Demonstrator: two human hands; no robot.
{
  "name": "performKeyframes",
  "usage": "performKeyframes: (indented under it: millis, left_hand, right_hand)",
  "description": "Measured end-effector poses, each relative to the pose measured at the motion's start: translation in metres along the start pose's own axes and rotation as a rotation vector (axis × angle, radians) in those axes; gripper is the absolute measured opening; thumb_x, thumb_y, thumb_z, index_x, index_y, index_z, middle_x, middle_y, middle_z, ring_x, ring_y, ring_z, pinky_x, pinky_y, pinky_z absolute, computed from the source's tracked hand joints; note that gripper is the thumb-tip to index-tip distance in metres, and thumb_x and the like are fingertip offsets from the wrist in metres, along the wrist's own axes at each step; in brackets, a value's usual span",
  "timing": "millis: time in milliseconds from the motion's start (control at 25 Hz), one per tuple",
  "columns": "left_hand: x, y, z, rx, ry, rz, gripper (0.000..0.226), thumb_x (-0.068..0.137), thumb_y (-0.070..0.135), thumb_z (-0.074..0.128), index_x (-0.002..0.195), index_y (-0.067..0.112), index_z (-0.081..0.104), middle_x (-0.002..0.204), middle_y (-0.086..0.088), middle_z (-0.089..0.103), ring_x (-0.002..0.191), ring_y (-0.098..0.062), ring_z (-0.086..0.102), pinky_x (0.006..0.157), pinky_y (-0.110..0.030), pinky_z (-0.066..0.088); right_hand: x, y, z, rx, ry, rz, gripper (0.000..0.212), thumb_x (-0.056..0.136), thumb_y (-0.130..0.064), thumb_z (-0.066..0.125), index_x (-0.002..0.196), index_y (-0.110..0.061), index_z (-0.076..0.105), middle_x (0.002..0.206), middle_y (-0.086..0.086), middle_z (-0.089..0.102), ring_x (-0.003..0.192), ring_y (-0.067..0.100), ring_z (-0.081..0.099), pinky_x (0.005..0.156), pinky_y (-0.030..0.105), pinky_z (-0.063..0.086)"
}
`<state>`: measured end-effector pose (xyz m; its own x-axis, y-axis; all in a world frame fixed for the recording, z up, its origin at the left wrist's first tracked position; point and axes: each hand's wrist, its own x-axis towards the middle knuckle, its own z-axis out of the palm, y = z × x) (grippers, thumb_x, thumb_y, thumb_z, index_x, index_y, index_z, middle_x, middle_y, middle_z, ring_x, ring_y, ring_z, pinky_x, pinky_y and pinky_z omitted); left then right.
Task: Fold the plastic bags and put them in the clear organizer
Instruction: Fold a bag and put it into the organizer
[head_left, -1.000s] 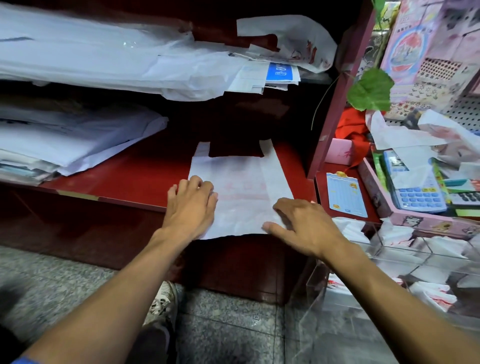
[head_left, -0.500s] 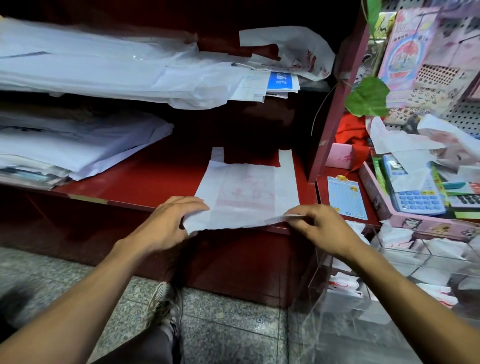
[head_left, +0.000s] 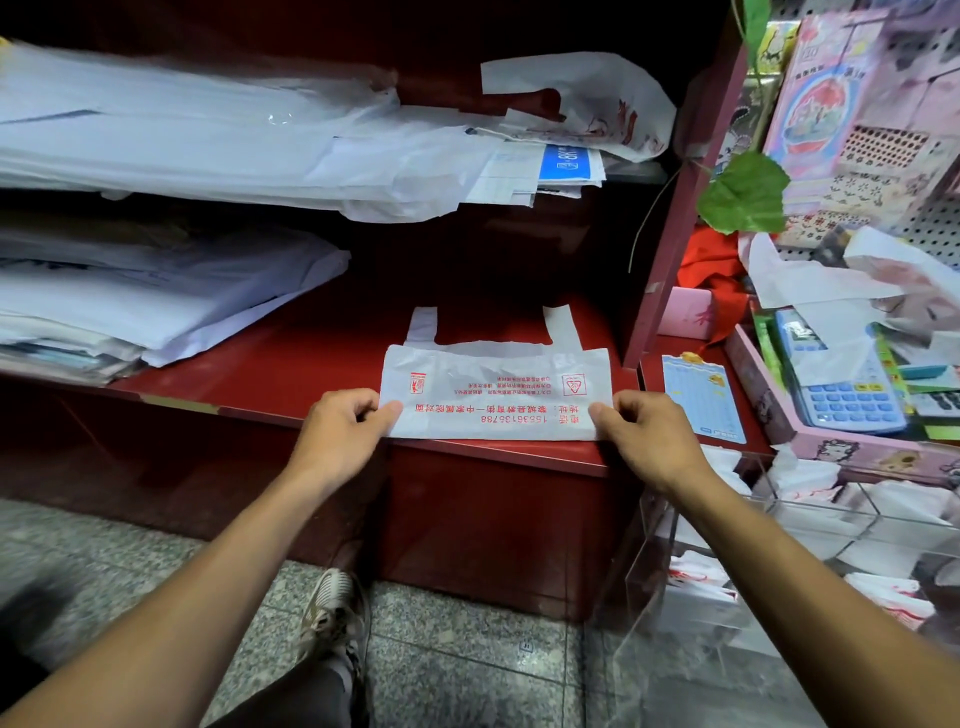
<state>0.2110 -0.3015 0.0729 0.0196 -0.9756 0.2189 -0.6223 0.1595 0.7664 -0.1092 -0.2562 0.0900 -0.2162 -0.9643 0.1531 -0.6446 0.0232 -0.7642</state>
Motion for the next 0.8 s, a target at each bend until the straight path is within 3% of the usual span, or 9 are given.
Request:
performKeyframes:
  millis: [120, 280, 600, 680, 800]
  left_hand:
    - [-0.001, 0.006, 0.003, 0.046, 0.049, -0.041, 0.033, 0.088, 0.031, 0.069, 0.067, 0.006, 0.064, 0.063, -0.008, 0.061, 0.059, -0.017, 0.048, 0.062, -0.033, 0.036]
    - [-0.004, 0.017, 0.006, 0.188, 0.12, -0.117, 0.023, 0.079, 0.028, 0.075, 0.065, 0.013, 0.066, 0.064, 0.002, 0.065, 0.071, -0.018, 0.058, 0.079, -0.034, 0.035]
    - [-0.004, 0.015, 0.007, 0.293, 0.12, -0.105, 0.024, 0.081, 0.033, 0.072, 0.065, 0.02, 0.06, 0.072, 0.01, 0.063, 0.086, -0.023, 0.06, 0.08, -0.036, 0.035]
    - [-0.005, 0.017, 0.007, 0.308, 0.138, -0.098, 0.021, 0.082, 0.035, 0.072, 0.073, 0.023, 0.058, 0.078, 0.01, 0.062, 0.091, -0.024, 0.059, 0.081, -0.037, 0.036]
    - [-0.009, 0.021, 0.008, 0.443, 0.16, 0.031, 0.027, 0.085, 0.03, 0.072, 0.106, 0.023, 0.055, 0.109, 0.005, 0.052, 0.105, -0.025, 0.047, 0.086, -0.041, 0.037]
  right_hand:
    - [0.004, -0.002, 0.006, -0.06, 0.04, 0.038, 0.035, 0.091, -0.024, 0.065, 0.068, 0.002, 0.056, 0.071, 0.02, 0.062, 0.061, 0.025, 0.05, 0.057, 0.033, 0.04]
    - [0.007, -0.004, 0.011, -0.161, 0.052, 0.052, 0.023, 0.09, -0.023, 0.066, 0.071, -0.01, 0.064, 0.072, 0.005, 0.066, 0.072, 0.024, 0.06, 0.063, 0.032, 0.044]
    - [0.006, -0.01, 0.018, -0.211, 0.122, 0.102, 0.025, 0.091, -0.022, 0.061, 0.067, -0.017, 0.058, 0.07, 0.002, 0.063, 0.073, 0.027, 0.061, 0.067, 0.033, 0.046]
    - [0.006, -0.012, 0.02, -0.242, 0.126, 0.1, 0.019, 0.092, -0.022, 0.06, 0.074, -0.017, 0.057, 0.075, 0.004, 0.065, 0.077, 0.029, 0.062, 0.071, 0.037, 0.051]
    - [0.002, -0.013, 0.023, -0.386, 0.157, 0.011, 0.01, 0.093, -0.022, 0.059, 0.096, -0.015, 0.052, 0.094, 0.006, 0.063, 0.087, 0.03, 0.06, 0.079, 0.044, 0.051]
